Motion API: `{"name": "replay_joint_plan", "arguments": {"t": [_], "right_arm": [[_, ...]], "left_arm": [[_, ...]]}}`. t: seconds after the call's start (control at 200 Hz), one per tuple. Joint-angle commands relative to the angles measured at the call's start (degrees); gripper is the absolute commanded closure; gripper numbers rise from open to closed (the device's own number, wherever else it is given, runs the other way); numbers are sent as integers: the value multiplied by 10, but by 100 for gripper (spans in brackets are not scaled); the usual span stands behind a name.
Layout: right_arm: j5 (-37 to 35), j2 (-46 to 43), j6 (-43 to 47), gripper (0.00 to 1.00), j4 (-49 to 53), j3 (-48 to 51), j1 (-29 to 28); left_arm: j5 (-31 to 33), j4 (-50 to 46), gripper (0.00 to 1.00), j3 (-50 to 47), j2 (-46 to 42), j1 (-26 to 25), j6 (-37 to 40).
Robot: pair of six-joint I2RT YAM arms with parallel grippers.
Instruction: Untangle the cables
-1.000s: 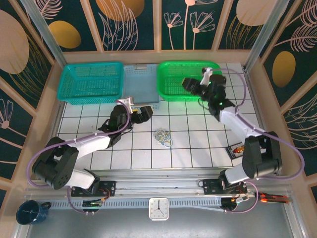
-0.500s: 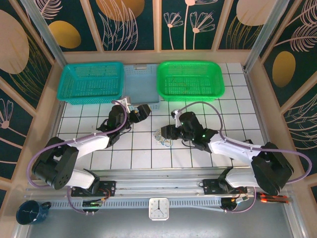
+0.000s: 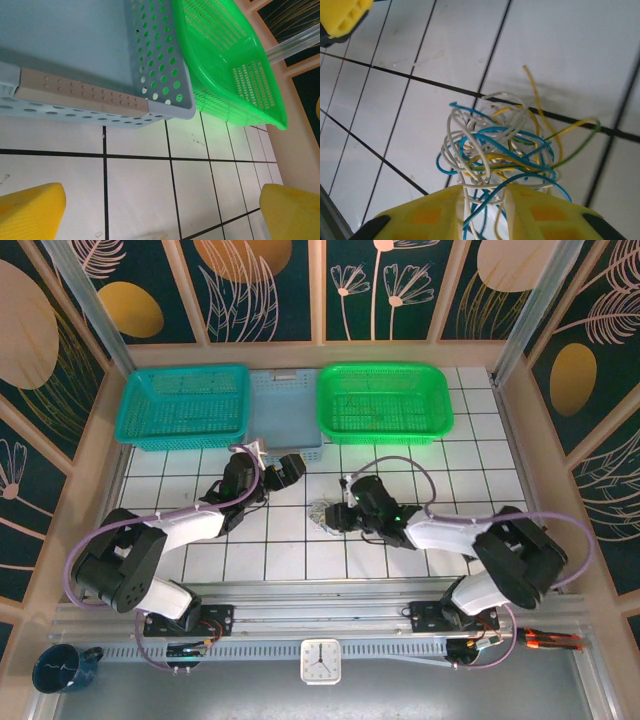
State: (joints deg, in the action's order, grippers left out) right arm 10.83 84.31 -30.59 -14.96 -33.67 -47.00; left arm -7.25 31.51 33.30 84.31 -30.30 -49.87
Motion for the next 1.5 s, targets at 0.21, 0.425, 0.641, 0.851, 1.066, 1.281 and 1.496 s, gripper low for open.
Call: {"name": "replay_joint_plan", "arguments": {"t": [0.21, 0.425, 0.641, 0.851, 1.066, 1.281, 1.496], "right_arm": [[22, 35, 7, 75, -60, -74, -3], [-6, -19, 21, 73, -20, -54, 21], [-25, -11, 96, 65, 57, -97, 20], [-3, 39, 142, 59, 91, -148, 14], [2, 80, 150, 58, 79, -162, 12], [16, 112, 147, 61, 61, -160, 13], [26, 103, 142, 91, 50, -139, 25]], "left_arm": [[-2, 9, 1, 11, -8, 2, 0], [-5, -7, 1, 12, -6, 4, 3], [19, -90, 1, 34, -6, 10, -9], [12, -91, 1, 25, -19, 28, -37], [7, -81, 1, 19, -27, 31, -47], [4, -80, 1, 19, -28, 32, -46], [3, -78, 1, 16, -29, 32, -47]]}}
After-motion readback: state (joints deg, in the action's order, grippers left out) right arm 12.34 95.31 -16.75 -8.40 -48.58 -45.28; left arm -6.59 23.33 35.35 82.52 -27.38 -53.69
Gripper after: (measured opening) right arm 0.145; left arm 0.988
